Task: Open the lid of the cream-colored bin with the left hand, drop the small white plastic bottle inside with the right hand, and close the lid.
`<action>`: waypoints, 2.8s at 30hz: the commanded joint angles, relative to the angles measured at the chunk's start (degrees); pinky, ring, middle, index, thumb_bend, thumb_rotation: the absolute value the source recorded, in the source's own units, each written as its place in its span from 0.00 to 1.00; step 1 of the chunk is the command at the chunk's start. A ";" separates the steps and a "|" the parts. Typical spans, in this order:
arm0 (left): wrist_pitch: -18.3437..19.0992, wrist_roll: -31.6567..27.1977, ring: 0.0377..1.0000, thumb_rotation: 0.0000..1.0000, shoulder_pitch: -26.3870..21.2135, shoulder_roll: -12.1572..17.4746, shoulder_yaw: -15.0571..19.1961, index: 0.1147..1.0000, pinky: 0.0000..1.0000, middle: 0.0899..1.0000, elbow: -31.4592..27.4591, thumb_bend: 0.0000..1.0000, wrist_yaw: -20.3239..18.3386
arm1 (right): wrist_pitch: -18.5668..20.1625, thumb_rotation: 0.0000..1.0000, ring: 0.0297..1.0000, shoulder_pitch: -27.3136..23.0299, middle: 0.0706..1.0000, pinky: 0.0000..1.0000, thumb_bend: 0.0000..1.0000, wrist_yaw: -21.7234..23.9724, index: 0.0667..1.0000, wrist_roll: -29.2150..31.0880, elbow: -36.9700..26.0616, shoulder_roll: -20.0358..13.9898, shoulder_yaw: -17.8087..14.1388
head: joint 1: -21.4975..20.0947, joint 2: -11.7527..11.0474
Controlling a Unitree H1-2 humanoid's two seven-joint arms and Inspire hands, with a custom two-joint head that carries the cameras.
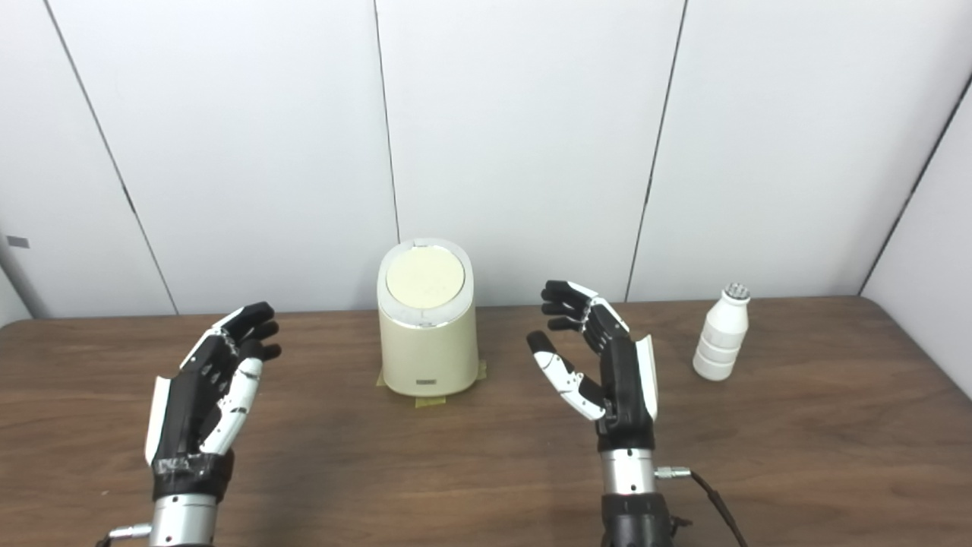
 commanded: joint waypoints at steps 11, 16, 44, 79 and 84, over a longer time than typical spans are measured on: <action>15.11 10.71 1.00 0.61 -14.06 0.48 -1.55 0.99 0.99 1.00 -5.69 0.72 0.40 | -1.46 0.42 0.65 -2.55 0.67 0.58 0.29 -0.62 0.66 -1.56 -1.68 0.49 -0.23 | -0.62 0.39; 17.31 10.91 1.00 0.55 -19.83 -0.40 -1.76 1.00 1.00 1.00 -3.40 0.76 1.12 | -1.44 0.41 0.66 -2.58 0.67 0.58 0.29 -0.42 0.67 -1.35 -1.73 0.59 -0.37 | -0.64 0.43; 19.82 32.17 1.00 0.32 -33.32 3.20 -15.29 1.00 1.00 1.00 18.94 0.94 8.98 | -1.31 0.39 0.66 -2.45 0.67 0.58 0.29 -0.13 0.67 -1.19 -1.93 1.76 -0.78 | -0.75 0.29; 20.36 34.97 1.00 0.43 -40.55 4.19 -17.17 1.00 1.00 1.00 35.95 0.93 12.82 | -0.61 0.41 0.65 -1.87 0.67 0.57 0.30 1.07 0.65 -0.81 -3.67 2.93 -0.41 | -1.05 0.69; 20.59 34.85 1.00 0.47 -40.36 3.80 -17.64 1.00 1.00 1.00 37.44 0.96 12.96 | 0.47 0.42 0.65 -1.63 0.66 0.57 0.29 1.10 0.64 -1.75 -4.82 3.36 -0.15 | -1.38 0.91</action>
